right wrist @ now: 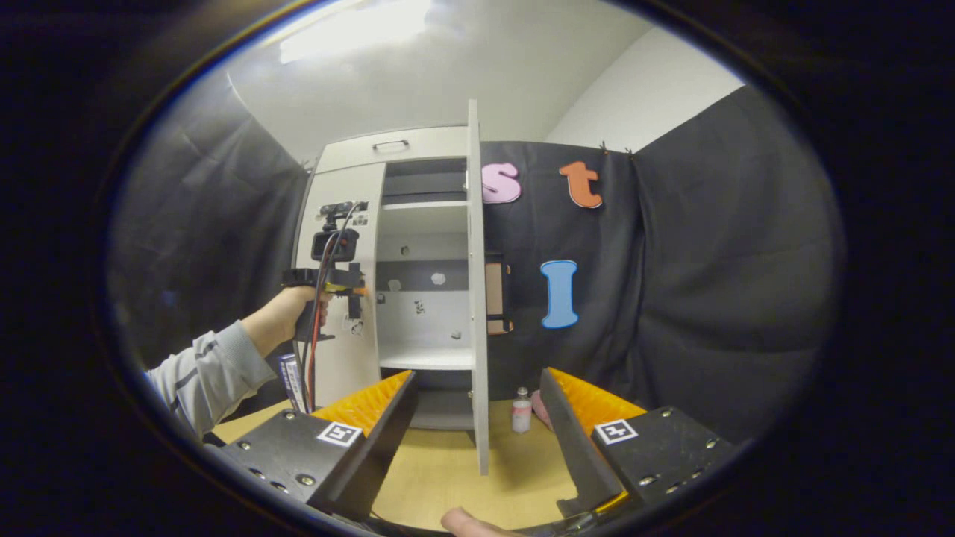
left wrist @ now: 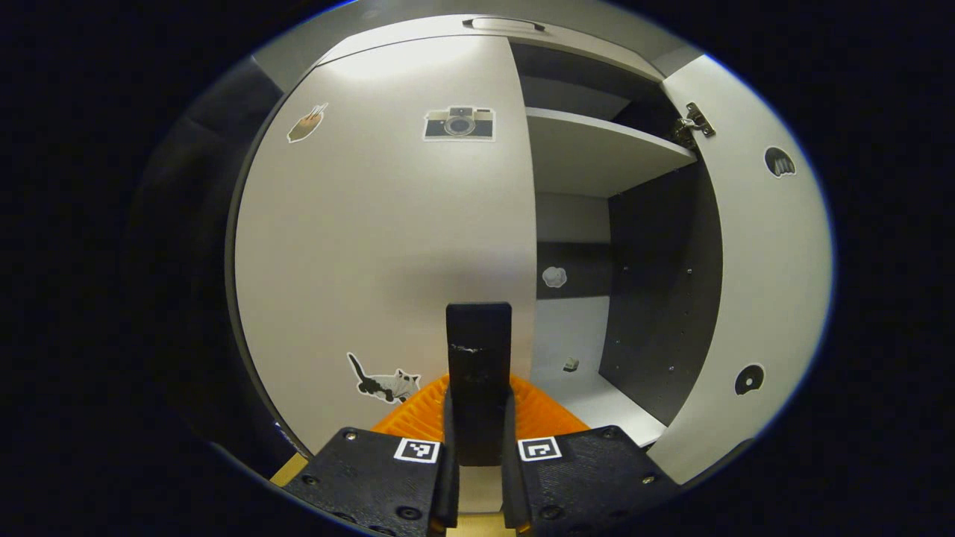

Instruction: Open the right door of the double-door shoe cabinet with the right hand, and open the left door with the left hand.

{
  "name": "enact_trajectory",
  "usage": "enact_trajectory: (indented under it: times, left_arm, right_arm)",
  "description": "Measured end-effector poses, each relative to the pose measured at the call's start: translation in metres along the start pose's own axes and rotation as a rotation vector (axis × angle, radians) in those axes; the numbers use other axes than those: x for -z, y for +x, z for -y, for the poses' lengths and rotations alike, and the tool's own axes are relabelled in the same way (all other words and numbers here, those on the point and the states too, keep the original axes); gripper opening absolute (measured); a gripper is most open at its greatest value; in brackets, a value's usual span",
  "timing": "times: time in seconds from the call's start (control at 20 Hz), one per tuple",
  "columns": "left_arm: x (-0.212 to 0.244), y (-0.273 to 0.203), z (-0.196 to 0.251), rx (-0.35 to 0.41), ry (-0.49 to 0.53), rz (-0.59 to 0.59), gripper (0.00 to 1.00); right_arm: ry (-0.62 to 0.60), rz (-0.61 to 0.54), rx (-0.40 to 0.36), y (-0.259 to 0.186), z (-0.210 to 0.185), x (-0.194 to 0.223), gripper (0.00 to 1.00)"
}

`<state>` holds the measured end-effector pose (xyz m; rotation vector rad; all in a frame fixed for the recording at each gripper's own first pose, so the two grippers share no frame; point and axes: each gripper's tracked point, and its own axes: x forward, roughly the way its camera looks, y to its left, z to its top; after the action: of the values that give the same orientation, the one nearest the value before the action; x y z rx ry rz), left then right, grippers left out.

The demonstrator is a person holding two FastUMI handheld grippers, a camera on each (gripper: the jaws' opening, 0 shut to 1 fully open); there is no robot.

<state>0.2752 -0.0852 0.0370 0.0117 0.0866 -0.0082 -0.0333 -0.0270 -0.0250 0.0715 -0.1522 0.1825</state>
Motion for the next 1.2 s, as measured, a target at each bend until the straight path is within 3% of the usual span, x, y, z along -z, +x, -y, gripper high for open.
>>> enact_trajectory:
  times: [0.55,0.9,1.2]
  left_arm:
    - [0.002,-0.045,-0.008,0.063,-0.017,-0.001,0.24]
    - [0.003,-0.085,-0.022,0.119,-0.027,0.021,0.24]
    - [0.005,-0.092,-0.026,0.149,0.004,0.026,0.24]
  right_arm:
    - [-0.009,0.002,0.024,-0.013,-0.001,-0.005,0.99]
    - [-0.064,0.008,0.014,-0.028,-0.032,-0.006,0.98]
    - [-0.063,0.028,0.035,-0.037,-0.043,-0.014,0.98]
